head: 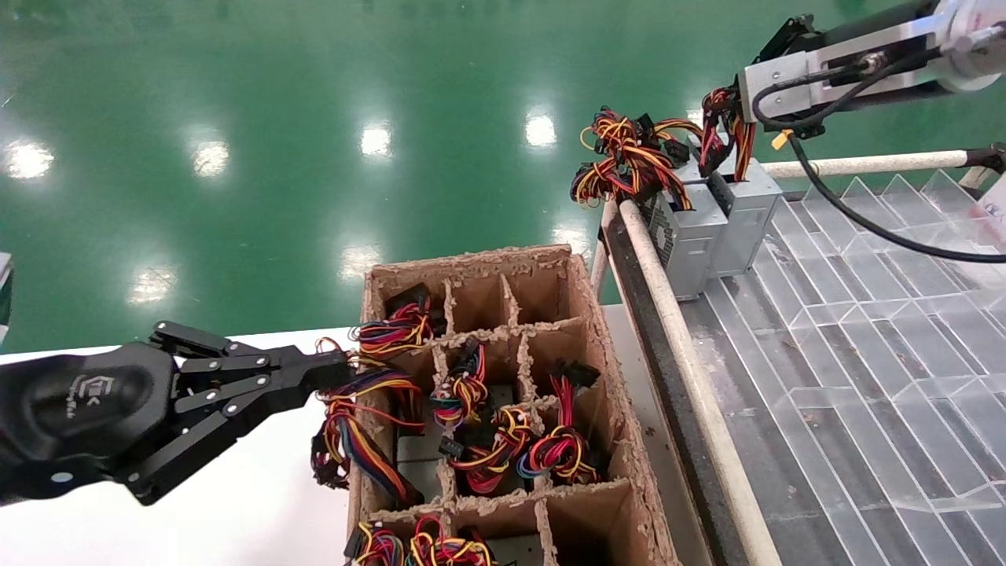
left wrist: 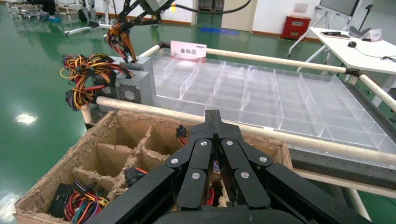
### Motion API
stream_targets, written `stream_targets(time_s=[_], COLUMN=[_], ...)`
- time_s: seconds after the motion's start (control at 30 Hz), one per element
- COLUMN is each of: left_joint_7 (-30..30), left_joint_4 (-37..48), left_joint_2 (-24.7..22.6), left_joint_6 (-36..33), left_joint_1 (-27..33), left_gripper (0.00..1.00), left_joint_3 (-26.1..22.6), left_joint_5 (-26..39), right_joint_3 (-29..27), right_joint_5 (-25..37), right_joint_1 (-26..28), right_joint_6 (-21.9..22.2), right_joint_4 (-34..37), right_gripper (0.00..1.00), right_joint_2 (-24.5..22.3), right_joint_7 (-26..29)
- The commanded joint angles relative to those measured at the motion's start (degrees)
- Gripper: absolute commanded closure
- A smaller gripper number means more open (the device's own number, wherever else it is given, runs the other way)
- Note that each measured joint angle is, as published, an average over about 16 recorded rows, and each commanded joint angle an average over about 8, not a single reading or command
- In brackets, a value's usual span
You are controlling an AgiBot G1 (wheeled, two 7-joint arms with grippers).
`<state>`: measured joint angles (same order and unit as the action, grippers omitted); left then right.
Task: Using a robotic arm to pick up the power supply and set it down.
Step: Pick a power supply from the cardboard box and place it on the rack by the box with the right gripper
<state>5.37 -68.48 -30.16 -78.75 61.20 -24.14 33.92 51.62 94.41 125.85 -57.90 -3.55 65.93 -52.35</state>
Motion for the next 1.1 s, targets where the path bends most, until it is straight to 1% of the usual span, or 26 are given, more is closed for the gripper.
stream_targets(time_s=[0.03, 0.27, 0.3, 0.33, 0.37, 0.53, 0.57, 0.6, 0.63, 1.1], left_joint_7=[0.0, 0.0, 0.0, 0.0, 0.0, 0.0, 0.0, 0.0, 0.0, 0.0], left_joint_4=[0.0, 0.0, 0.0, 0.0, 0.0, 0.0, 0.0, 0.0, 0.0, 0.0], left_joint_2=[0.0, 0.0, 0.0, 0.0, 0.0, 0.0, 0.0, 0.0, 0.0, 0.0], left_joint_6=[0.0, 0.0, 0.0, 0.0, 0.0, 0.0, 0.0, 0.0, 0.0, 0.0], left_joint_1=[0.0, 0.0, 0.0, 0.0, 0.0, 0.0, 0.0, 0.0, 0.0, 0.0], left_gripper=[1.0, 1.0, 1.0, 1.0, 1.0, 1.0, 1.0, 1.0, 1.0, 1.0], left_joint_3=[0.0, 0.0, 0.0, 0.0, 0.0, 0.0, 0.0, 0.0, 0.0, 0.0], left_joint_5=[0.0, 0.0, 0.0, 0.0, 0.0, 0.0, 0.0, 0.0, 0.0, 0.0], right_joint_3=[-0.3, 0.2, 0.2, 0.2, 0.2, -0.1, -0.1, -0.2, -0.2, -2.1], right_joint_5=[-0.4, 0.2, 0.2, 0.2, 0.2, -0.1, -0.2, -0.3, -0.4, -3.0], right_joint_1=[-0.4, -1.0, -1.0, -1.1, -1.1, -1.0, -1.0, -1.0, -0.9, -0.5], right_joint_6=[1.1, -0.1, -0.2, -0.3, -0.4, -0.6, -0.6, -0.7, -0.7, -2.3], right_joint_4=[0.8, 2.2, 2.3, 2.4, 2.5, 2.6, 2.6, 2.7, 2.7, 2.9], right_gripper=[1.0, 1.0, 0.97, 0.92, 0.8, 0.18, 0.08, 0.01, 0.0, 0.0], right_joint_2=[0.4, 1.4, 1.5, 1.5, 1.5, 1.4, 1.4, 1.3, 1.3, 0.0], right_joint_7=[-0.2, -0.7, -0.8, -0.9, -0.9, -1.5, -1.6, -1.7, -1.7, -2.6])
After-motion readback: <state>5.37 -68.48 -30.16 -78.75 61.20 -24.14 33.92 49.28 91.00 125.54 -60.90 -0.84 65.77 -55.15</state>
